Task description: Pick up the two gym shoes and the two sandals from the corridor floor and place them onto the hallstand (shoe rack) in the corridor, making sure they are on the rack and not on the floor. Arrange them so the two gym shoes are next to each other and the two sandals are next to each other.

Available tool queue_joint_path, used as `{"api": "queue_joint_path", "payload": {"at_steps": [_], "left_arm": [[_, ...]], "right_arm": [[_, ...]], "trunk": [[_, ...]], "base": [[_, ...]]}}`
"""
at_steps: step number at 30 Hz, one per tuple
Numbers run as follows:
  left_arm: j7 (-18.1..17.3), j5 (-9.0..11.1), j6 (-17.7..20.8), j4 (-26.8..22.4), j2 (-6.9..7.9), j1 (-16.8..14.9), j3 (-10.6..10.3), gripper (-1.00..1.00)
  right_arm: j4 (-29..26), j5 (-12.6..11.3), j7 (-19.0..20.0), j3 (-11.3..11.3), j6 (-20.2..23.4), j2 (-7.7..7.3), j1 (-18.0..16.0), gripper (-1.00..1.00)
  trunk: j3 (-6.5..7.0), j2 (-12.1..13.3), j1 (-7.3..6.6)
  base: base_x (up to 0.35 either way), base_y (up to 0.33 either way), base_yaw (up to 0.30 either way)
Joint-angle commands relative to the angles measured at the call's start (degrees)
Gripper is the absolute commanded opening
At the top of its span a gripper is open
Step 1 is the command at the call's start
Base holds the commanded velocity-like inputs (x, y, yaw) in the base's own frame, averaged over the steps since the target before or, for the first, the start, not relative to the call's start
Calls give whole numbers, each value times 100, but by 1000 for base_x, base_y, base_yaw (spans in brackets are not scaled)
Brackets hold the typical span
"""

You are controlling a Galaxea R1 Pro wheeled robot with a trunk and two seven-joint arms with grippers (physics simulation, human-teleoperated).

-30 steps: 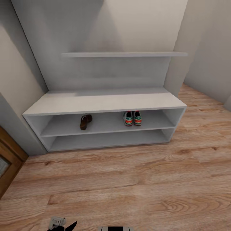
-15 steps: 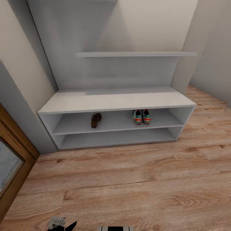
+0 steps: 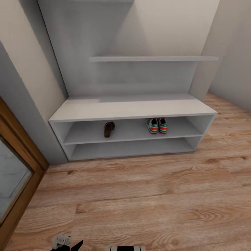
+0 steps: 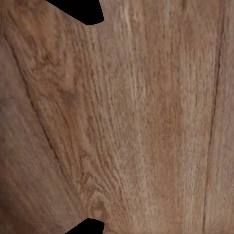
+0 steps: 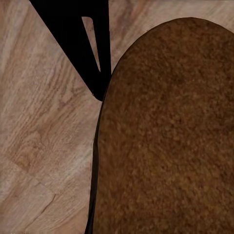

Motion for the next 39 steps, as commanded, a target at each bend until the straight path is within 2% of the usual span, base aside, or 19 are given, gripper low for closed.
{"api": "queue_joint_path", "payload": {"at_steps": [1,28,29,30,32,33,34,36,37,38,39], "left_arm": [[-32,8,-8,9,-1,-5,20,100],[-65,-1,-24,35,-21,-5,-10,100],[-95,-10,-57,37,-24,-5,-18,100],[-193,-25,-348,43,-52,-5,-35,100],[-223,-29,-464,43,-79,-5,-39,100],[-237,-32,-512,44,-93,-5,-42,100],[-251,-36,-567,41,-143,-5,-80,100],[-254,-41,-583,39,-174,-5,-119,100],[-260,-52,-665,38,-280,-5,-452,100],[-260,-50,-699,39,-283,-5,-493,100],[-260,-50,-788,44,-289,-5,-555,100]], "right_arm": [[3,-58,-4,36,-19,-2,-2,-100],[-4,-57,12,36,-13,-2,-2,-100],[-4,-54,13,36,-13,-2,-2,-100],[0,-48,18,36,-9,17,-2,-100],[2,-44,22,36,-6,40,-2,-100],[2,-43,29,36,-6,73,-2,-100],[-3,-39,44,41,-3,240,-2,-100],[-9,-23,49,54,0,358,-2,-100],[-218,449,56,536,11,989,-2,-100],[-301,528,55,622,18,1075,-2,-100],[-511,680,41,788,42,1255,-2,-100]], "trunk": [[-4,-2,-1],[-4,-2,-1],[-4,-2,-1],[-4,-2,-1],[-4,-2,-1],[-4,-2,-1],[-4,-2,-1],[-4,-2,-1],[-4,-2,-1],[-4,-2,-1],[-4,-2,-1]], "base": [[-3,4,170],[0,0,253],[0,0,40],[0,0,8],[0,0,6],[0,0,3],[0,0,1],[0,0,0],[0,0,0],[0,0,0],[0,0,0]]}}
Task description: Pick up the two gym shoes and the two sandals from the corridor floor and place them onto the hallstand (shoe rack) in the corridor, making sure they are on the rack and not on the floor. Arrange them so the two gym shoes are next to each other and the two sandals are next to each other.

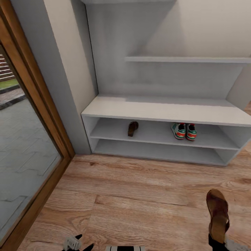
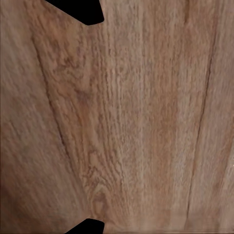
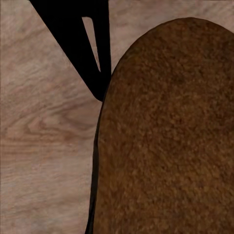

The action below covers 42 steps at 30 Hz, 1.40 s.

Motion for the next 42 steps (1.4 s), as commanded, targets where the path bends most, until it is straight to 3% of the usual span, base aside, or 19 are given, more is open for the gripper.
{"api": "queue_joint_path", "payload": {"at_steps": [1,2,4,5,6,7,8,10,11,13,14,15,16,21,23,24,27,42], "left_arm": [[-38,15,-54,8,-4,-2,-4,100],[-40,14,-190,15,-18,-2,-52,100],[-42,13,-244,18,-26,-2,-72,100],[-49,13,-281,22,-31,-2,-85,100],[-57,13,-319,25,-34,6,-96,100],[-58,13,-329,24,-33,17,-99,100],[-61,14,-342,20,-31,55,-102,100],[-62,17,-354,8,-28,98,-104,100],[-63,20,-362,-11,-23,129,-106,100],[-64,30,-367,-29,-17,148,-103,100],[-64,41,-370,-45,-11,161,-102,100],[-64,57,-374,-70,-3,176,-93,100],[-65,60,-374,-75,1,178,-89,100],[-65,65,-375,-78,21,182,-80,100],[-65,65,-376,-76,23,183,-80,100],[-63,65,-376,-75,24,183,-81,100],[-57,61,-373,-75,25,183,-76,100],[-61,54,-367,-83,17,183,-118,100]], "right_arm": [[-130,-21,-13,-11,-3,44,-2,-100],[-538,188,-34,198,151,385,-2,-100],[-793,305,-43,299,362,593,-1,-100],[-1035,413,-51,374,683,788,-1,-100],[-1375,567,-85,446,1371,1070,-21,-100],[-1484,611,-108,461,1632,1159,-36,-100],[-1700,686,-182,483,2157,1334,-91,-100],[-1903,735,-300,497,2644,1510,-170,-100],[-2086,768,-466,509,3070,1695,-268,-100],[-2233,791,-687,517,3412,1888,-379,-100],[-2339,806,-954,523,3658,2072,-502,-100],[-2464,823,-1647,561,3972,2430,-860,-100],[-2477,826,-1858,629,4028,2519,-1005,-100],[-2518,818,-2253,1241,4126,2534,-1539,-100],[-2521,816,-2396,1312,4139,2534,-1707,-100],[-2512,811,-2681,1347,4146,2534,-1879,-100],[-2507,805,-3403,1389,4150,2534,-2123,-100],[-2495,820,-3604,1426,4137,2534,-2180,-100]], "trunk": [[-5,-2,-1],[-5,-2,-1],[-5,-2,-1],[-5,-2,-1],[-5,-2,-1],[-5,-2,-1],[-5,-2,-1],[-5,-2,-1],[-5,-2,-1],[-5,-2,-1],[-5,-2,-1],[-5,-2,-1],[-5,-2,-1],[-5,-2,-1],[-5,-2,-1],[-5,-2,-1],[-5,-2,-1],[-5,-2,-1]], "base": [[0,0,0],[0,0,0],[0,0,0],[0,0,0],[0,0,0],[0,0,0],[0,0,0],[0,0,0],[0,0,0],[0,0,0],[0,0,0],[0,0,0],[0,0,0],[0,0,0],[0,0,0],[0,0,0],[0,0,0],[0,0,0]]}}
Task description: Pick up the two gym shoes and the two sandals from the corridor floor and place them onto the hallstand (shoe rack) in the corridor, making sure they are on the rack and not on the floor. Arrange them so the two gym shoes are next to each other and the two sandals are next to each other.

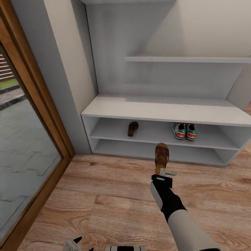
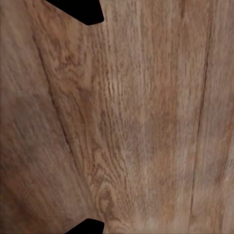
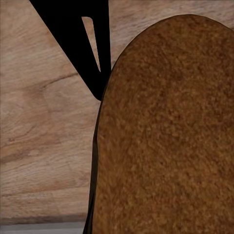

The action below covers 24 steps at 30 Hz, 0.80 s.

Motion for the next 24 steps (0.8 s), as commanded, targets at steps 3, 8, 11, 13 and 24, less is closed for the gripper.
{"api": "queue_joint_path", "payload": {"at_steps": [3,8,11,13,24], "left_arm": [[-44,29,1,6,3,-3,25,100],[-45,36,6,5,-1,-3,46,100],[-45,36,7,5,-9,-3,43,100],[-45,35,4,2,-10,-3,45,100],[-46,37,1,-3,-19,-3,40,100]], "right_arm": [[1,-48,-43,13,15,0,-2,-100],[13,-47,-42,7,8,0,-2,-100],[16,-47,-42,5,8,0,-2,-100],[17,-47,-42,5,11,0,-2,-100],[198,50,-28,467,296,0,-2,-100]], "trunk": [[-5,-2,-1],[-5,-2,-1],[-5,-2,-1],[-5,-2,-1],[-5,-2,-1]], "base": [[0,0,0],[0,0,0],[51,34,0],[197,144,0],[261,204,0]]}}
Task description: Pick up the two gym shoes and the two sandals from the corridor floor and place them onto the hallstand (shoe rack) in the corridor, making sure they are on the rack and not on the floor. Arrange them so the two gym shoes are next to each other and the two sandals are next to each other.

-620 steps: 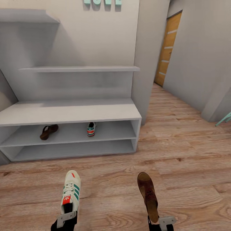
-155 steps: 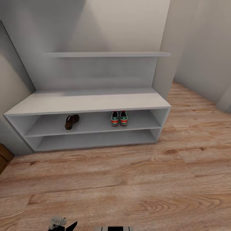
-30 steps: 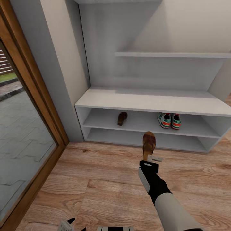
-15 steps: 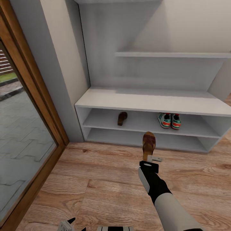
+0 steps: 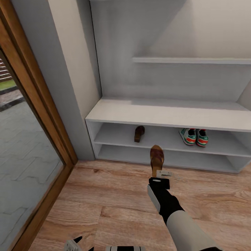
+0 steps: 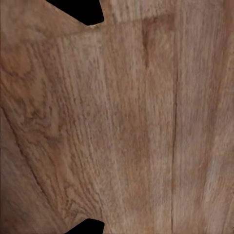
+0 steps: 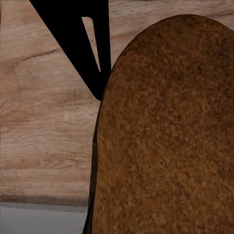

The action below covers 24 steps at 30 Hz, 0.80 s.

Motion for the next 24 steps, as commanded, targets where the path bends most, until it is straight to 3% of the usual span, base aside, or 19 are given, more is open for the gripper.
{"api": "queue_joint_path", "payload": {"at_steps": [1,4,10,14,19,20,22,23,24], "left_arm": [[-39,23,0,6,-1,-3,14,100],[-39,18,0,6,-2,-3,1,100],[-34,10,0,6,-16,-3,-16,100],[-37,11,0,6,-14,-3,-20,100],[-39,15,0,6,-11,-3,-22,100],[-39,17,0,6,-6,-3,-21,100],[-39,17,-2,6,-2,-3,-21,100],[-44,18,-6,6,13,-3,-10,100],[-44,20,-5,6,15,-3,-5,100]], "right_arm": [[-21,-34,-54,92,106,0,-4,-100],[-404,-36,-53,331,790,0,-4,-100],[-1373,-40,-57,387,1838,0,-7,-100],[-1748,-42,-61,392,2261,0,-12,-100],[-1851,-29,-67,348,2417,0,-13,-100],[-1758,-28,-74,141,2432,0,-13,-100],[-1691,-24,-75,-29,2434,0,-13,-100],[-1593,-20,-80,-292,2437,0,-13,-100],[-1561,-20,-81,-336,2438,0,-13,-100]], "trunk": [[-5,-2,1],[-5,-2,1],[-5,-2,1],[-5,-2,1],[-5,-2,1],[-5,-2,1],[-5,-2,1],[-5,-2,1],[-5,-2,1]], "base": [[244,201,0],[223,190,0],[98,79,0],[20,16,0],[2,2,0],[0,0,0],[0,0,0],[0,0,0],[0,0,0]]}}
